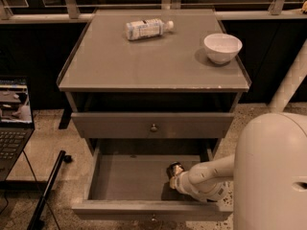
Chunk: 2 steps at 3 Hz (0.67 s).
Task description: Pick orange can from middle drawer and place on counter
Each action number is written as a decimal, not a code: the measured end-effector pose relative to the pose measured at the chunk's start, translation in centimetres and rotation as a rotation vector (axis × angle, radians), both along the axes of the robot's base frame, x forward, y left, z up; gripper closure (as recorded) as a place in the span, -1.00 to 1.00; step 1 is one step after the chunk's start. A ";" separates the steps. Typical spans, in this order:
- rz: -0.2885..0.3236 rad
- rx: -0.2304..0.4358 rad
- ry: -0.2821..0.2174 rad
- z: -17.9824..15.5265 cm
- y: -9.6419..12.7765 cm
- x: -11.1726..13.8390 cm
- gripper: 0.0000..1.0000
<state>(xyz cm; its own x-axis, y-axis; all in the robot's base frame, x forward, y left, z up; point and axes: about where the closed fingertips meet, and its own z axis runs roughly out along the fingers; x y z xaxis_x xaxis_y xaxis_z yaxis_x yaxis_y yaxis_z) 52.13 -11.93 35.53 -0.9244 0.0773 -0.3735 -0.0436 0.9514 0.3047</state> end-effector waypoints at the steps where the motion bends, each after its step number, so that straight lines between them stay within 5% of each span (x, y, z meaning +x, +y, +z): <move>1: 0.000 0.000 0.000 0.0 0.0 0.0 1.00; 2: 0.000 0.000 0.000 0.3 0.0 0.0 1.00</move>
Offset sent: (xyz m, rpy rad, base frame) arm -0.0055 0.0168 0.0100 0.1688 0.1039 0.2548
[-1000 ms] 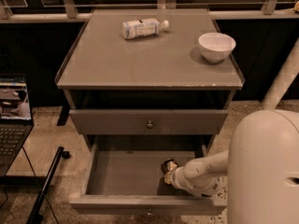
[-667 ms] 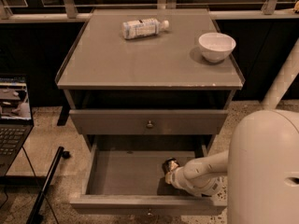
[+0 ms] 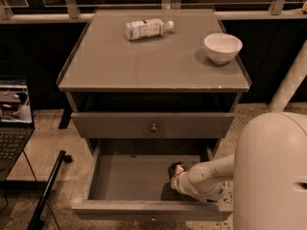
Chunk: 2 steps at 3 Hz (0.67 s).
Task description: Pick orange can from middle drawer and place on counter
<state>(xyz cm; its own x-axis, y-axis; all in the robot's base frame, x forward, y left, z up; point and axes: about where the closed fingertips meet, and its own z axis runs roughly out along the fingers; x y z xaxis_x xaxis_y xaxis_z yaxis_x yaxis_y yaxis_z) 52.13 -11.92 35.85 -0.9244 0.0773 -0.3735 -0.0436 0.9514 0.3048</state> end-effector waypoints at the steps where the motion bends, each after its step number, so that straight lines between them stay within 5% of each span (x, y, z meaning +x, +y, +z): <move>1: 0.049 0.033 0.014 0.3 0.1 -0.1 1.00; 2: 0.049 0.033 0.014 0.5 0.1 -0.1 1.00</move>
Offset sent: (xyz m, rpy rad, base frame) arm -0.0464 -0.0302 0.0968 0.4701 0.1487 0.6522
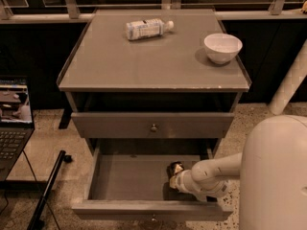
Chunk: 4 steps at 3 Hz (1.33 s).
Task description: Pick orange can from middle drawer and place on counter
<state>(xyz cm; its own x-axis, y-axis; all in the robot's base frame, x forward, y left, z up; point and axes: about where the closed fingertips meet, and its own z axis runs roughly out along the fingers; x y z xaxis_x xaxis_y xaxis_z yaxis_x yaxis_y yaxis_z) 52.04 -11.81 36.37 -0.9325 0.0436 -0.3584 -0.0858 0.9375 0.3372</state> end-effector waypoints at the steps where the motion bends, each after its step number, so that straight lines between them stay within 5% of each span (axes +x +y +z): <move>1: 0.036 0.025 0.006 0.4 0.1 -0.2 1.00; 2: 0.219 0.108 -0.077 2.1 1.0 1.1 1.00; 3: 0.305 0.167 -0.234 6.8 -2.5 4.2 1.00; 4: 0.296 0.223 -0.254 8.9 -7.3 5.5 1.00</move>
Offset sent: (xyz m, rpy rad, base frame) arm -0.0887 -0.0509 0.1457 0.6549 0.1062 0.8953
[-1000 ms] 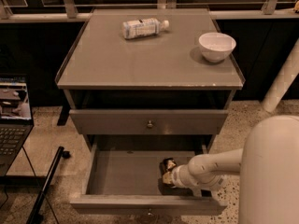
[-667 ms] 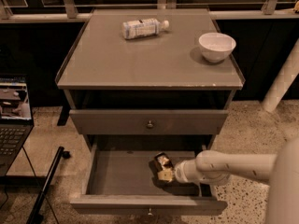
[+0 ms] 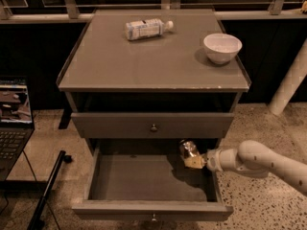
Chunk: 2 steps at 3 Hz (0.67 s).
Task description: Pick orange can from middle drawer and place on counter
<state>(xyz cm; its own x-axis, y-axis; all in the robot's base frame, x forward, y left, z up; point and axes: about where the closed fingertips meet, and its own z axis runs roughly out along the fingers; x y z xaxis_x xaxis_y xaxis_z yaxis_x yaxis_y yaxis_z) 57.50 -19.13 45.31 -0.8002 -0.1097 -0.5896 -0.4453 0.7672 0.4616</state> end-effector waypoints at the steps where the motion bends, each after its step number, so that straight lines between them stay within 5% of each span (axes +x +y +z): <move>1: 0.057 0.035 0.029 0.8 0.8 -0.9 1.00; 2: 0.058 0.035 0.030 0.7 0.9 -0.9 1.00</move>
Offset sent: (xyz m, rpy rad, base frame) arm -0.0031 0.0054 0.0088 0.0268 0.0221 0.0436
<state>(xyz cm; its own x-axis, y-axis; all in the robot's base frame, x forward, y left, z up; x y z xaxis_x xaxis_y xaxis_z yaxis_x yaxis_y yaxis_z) 56.56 -18.27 46.04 -0.8106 -0.1358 -0.5696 -0.4737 0.7238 0.5017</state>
